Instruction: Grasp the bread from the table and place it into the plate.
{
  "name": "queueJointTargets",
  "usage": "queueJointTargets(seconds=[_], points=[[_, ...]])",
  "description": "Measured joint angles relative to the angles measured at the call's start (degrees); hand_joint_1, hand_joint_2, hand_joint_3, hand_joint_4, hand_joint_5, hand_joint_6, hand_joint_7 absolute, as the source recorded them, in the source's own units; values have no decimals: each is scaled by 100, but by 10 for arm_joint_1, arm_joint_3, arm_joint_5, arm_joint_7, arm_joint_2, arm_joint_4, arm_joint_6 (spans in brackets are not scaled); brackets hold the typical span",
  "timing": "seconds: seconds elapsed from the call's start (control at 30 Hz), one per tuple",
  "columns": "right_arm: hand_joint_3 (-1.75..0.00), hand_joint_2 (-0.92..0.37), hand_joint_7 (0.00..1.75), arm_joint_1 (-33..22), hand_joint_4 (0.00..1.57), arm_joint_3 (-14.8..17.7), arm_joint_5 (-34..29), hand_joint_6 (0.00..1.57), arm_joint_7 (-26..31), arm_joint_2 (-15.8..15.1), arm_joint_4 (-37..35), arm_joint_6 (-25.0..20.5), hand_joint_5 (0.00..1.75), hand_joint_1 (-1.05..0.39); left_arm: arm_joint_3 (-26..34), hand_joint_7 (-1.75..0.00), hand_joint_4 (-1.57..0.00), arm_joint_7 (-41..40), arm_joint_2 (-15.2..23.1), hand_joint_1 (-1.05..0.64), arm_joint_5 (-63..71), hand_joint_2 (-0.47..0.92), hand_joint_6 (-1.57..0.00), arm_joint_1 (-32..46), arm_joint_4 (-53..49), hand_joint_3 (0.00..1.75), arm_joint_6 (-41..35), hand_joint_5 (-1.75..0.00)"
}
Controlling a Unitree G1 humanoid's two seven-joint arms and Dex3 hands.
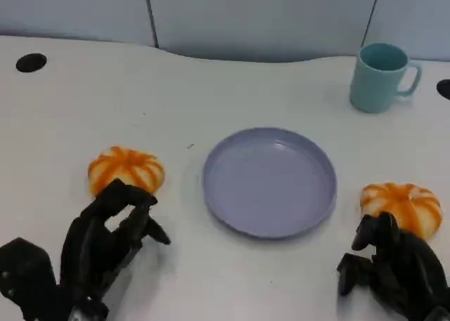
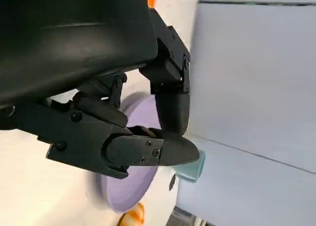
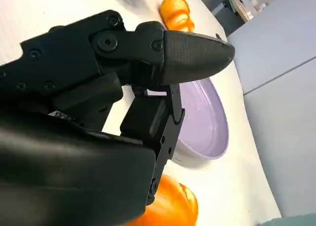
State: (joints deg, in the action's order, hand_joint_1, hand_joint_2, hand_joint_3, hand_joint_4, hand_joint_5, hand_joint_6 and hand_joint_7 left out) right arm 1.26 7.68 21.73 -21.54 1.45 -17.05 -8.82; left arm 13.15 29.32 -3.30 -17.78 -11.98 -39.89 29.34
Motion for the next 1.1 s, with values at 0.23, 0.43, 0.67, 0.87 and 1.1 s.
queueJointTargets(seconds=[0.23, 0.43, 0.67, 0.87, 1.1], points=[[-54, -92, 122, 2, 134, 0, 0, 121, -7, 0, -7, 8, 128, -46, -22, -20, -19, -64, 41, -65, 113, 92, -38, -34, -81, 31, 168, -79], [-56, -92, 124, 7, 132, -3, -6, 121, -4, 2, -13, 14, 129, -47, -83, -3, 0, -268, 152, -63, 415, 92, -23, -41, -56, 12, 243, -41], [-54, -92, 125, 16, 133, -2, -8, 121, -4, 2, -24, 17, 128, -46, -145, -1, 0, -451, 233, -68, 621, 92, -14, -39, 76, 8, 152, -15], [-54, -92, 127, 16, 130, -4, -9, 118, -1, 3, -21, 17, 129, -46, -184, -1, -1, -432, 269, -68, 662, 91, -13, -23, 188, 4, 37, -7], [-55, -92, 128, 7, 128, -6, -8, 116, -1, 3, -10, 11, 131, -46, -229, 0, 0, -389, 293, -68, 691, 88, -9, -23, 234, 1, -60, -3]])
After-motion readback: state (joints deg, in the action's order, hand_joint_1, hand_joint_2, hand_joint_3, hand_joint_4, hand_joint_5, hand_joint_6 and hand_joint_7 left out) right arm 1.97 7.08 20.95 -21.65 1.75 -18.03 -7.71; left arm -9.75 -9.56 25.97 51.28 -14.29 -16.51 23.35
